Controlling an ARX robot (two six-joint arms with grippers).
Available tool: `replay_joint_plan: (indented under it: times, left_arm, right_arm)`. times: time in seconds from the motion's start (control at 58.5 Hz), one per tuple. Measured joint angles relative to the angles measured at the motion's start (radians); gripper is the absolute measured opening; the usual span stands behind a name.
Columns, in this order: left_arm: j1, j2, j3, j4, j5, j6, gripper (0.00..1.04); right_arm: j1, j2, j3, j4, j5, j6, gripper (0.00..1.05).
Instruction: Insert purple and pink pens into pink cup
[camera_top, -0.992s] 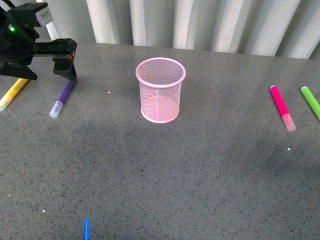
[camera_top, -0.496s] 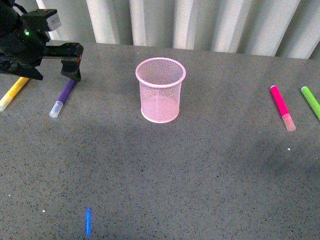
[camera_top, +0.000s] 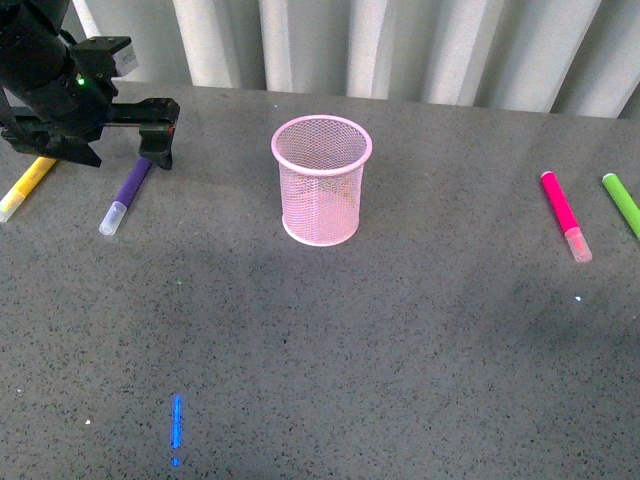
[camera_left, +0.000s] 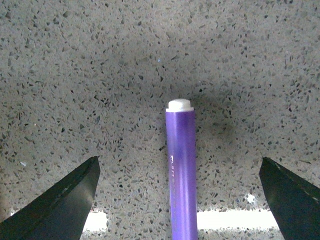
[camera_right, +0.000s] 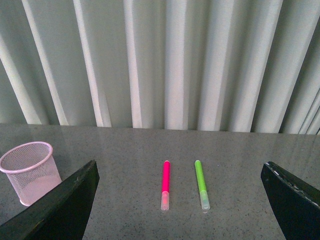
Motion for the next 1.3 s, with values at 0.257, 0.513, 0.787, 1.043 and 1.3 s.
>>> replay_joint_plan:
  times: [0.257, 0.513, 0.787, 1.043, 1.3]
  left_arm:
    - [0.004, 0.043, 0.039, -0.012, -0.013, 0.001, 0.98]
    - [0.000, 0.072, 0.091, -0.049, -0.036, 0.001, 0.97]
    - [-0.002, 0.075, 0.101, -0.085, -0.052, 0.005, 0.56]
    - [-0.010, 0.062, 0.069, -0.063, -0.056, 0.016, 0.19]
    - [-0.015, 0.006, -0.029, 0.001, -0.021, -0.029, 0.13]
  right_arm:
    - [0.000, 0.000, 0.000, 0.000, 0.000, 0.000, 0.98]
    - [0.000, 0.000, 0.000, 0.000, 0.000, 0.000, 0.98]
    - [0.000, 0.000, 0.000, 0.000, 0.000, 0.000, 0.98]
    - [0.000, 0.000, 0.000, 0.000, 0.000, 0.000, 0.98]
    - [0.000, 0.000, 0.000, 0.000, 0.000, 0.000, 0.98]
